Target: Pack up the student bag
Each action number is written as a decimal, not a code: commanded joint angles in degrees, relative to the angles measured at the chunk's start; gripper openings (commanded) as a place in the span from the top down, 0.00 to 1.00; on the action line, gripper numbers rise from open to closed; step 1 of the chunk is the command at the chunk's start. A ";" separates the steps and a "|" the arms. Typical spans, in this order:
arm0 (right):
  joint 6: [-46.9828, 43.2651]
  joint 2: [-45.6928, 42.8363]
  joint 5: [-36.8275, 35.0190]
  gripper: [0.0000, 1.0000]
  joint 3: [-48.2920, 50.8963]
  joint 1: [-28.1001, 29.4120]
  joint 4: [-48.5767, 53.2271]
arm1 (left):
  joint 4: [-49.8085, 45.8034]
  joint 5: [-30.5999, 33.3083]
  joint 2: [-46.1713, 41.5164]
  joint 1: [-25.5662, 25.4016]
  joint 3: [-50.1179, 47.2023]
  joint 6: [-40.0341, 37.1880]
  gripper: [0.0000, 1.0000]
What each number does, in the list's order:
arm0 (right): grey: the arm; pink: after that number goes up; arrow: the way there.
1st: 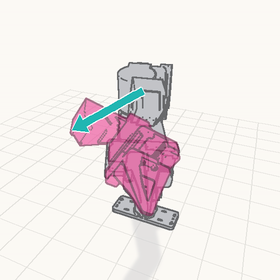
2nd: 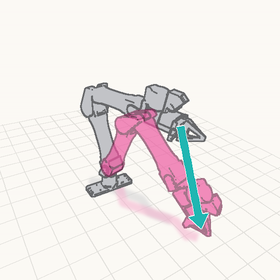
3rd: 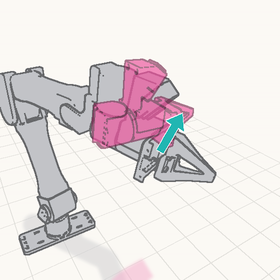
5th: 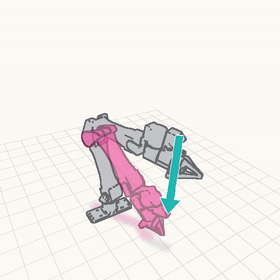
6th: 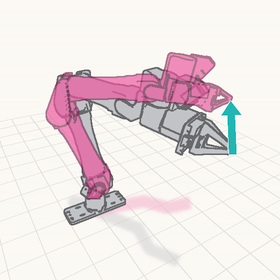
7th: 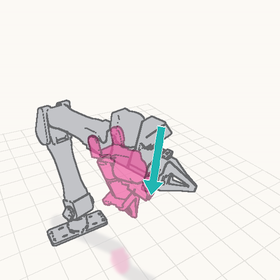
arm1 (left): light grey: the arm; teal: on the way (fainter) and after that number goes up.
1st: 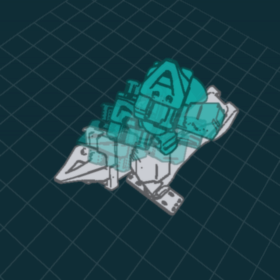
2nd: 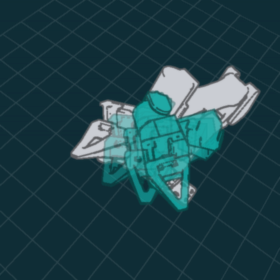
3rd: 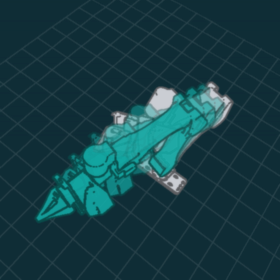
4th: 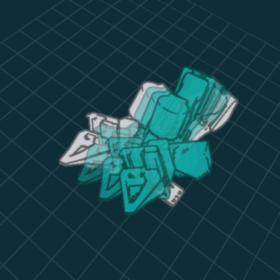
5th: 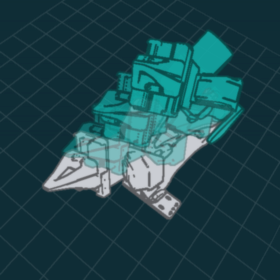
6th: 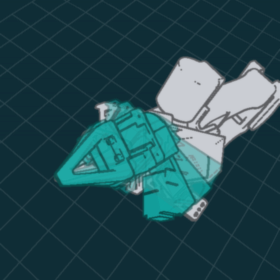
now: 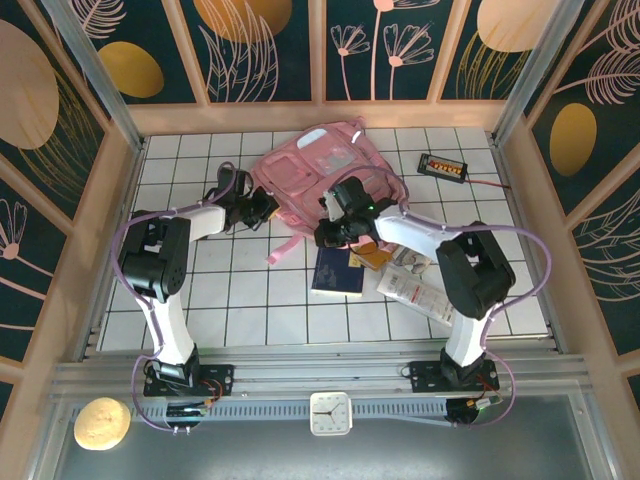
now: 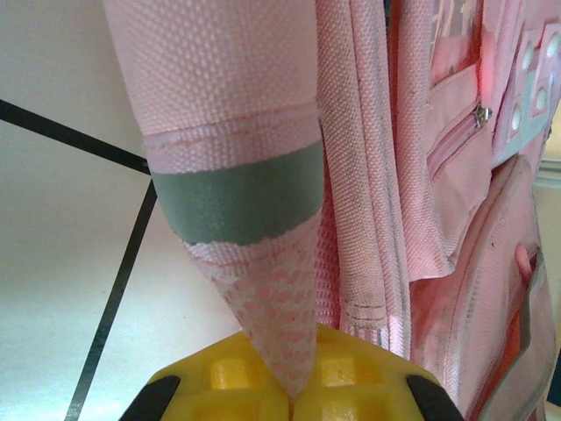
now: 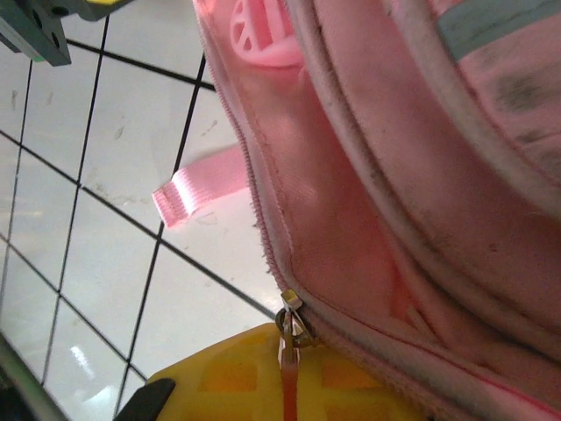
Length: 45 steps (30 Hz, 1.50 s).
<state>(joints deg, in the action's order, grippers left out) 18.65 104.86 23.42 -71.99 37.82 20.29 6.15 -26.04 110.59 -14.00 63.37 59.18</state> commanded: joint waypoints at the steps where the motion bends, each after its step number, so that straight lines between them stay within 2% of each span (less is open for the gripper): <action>1: 2.06 3.35 8.01 1.00 -6.69 1.43 5.42 | 4.97 -1.83 -3.23 -1.70 -1.19 2.18 1.00; 5: 1.60 7.97 11.93 1.00 -12.51 3.01 9.40 | 7.94 -1.82 -3.64 -2.18 -2.70 5.04 1.00; 12: 3.97 8.55 14.09 1.00 -12.16 2.95 7.63 | 6.55 -1.17 -4.64 -2.27 -0.91 4.60 1.00; 14: 3.81 8.81 12.79 0.87 -13.11 2.88 8.88 | 5.67 -1.13 -4.60 -2.35 -0.50 3.90 1.00; 17: 3.48 7.98 11.61 0.79 -13.45 2.38 10.67 | 3.77 -1.68 -4.19 -2.35 -0.23 2.01 1.00; 18: 3.83 7.18 10.99 0.75 -13.40 1.95 11.64 | 2.28 -1.65 -4.04 -2.28 0.27 0.50 0.95; 19: 4.17 6.14 10.87 0.73 -13.14 1.37 12.44 | 0.43 -1.25 -4.16 -2.34 0.90 -1.33 0.81; 21: 5.16 3.71 9.85 0.66 -12.29 0.21 14.39 | -3.32 -0.22 -5.03 -2.33 1.72 -5.52 0.70; 24: 7.00 -1.11 8.02 0.56 -9.54 -1.75 16.54 | -8.38 1.77 -7.37 -2.31 2.03 -11.45 0.45; 25: 7.87 -2.71 7.42 0.54 -8.35 -2.41 16.95 | -9.89 2.58 -8.34 -2.34 1.87 -13.37 0.26; 26: 8.59 -4.26 6.98 0.51 -7.21 -3.21 17.22 | -11.75 3.32 -9.34 -2.29 1.69 -15.19 0.02; 30: 10.15 -8.66 4.42 0.49 -4.43 -6.18 18.74 | -15.10 5.16 -13.89 -2.58 0.09 -20.88 0.01; 34: 10.99 -10.34 1.61 0.50 -1.87 -13.34 18.61 | -20.09 8.00 -15.66 -5.05 2.73 -29.56 0.01; 38: 9.29 -8.46 -0.17 0.50 -1.77 -17.44 17.85 | -23.55 10.35 -15.19 -8.80 6.54 -37.26 0.01; 45: 5.77 -2.57 -2.15 0.51 -6.73 -20.89 18.88 | -26.21 11.16 -13.79 -11.86 10.12 -44.48 0.03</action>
<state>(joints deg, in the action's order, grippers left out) 26.68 100.51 23.16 -76.18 17.91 37.65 -16.62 -16.45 95.55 -25.58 71.22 20.60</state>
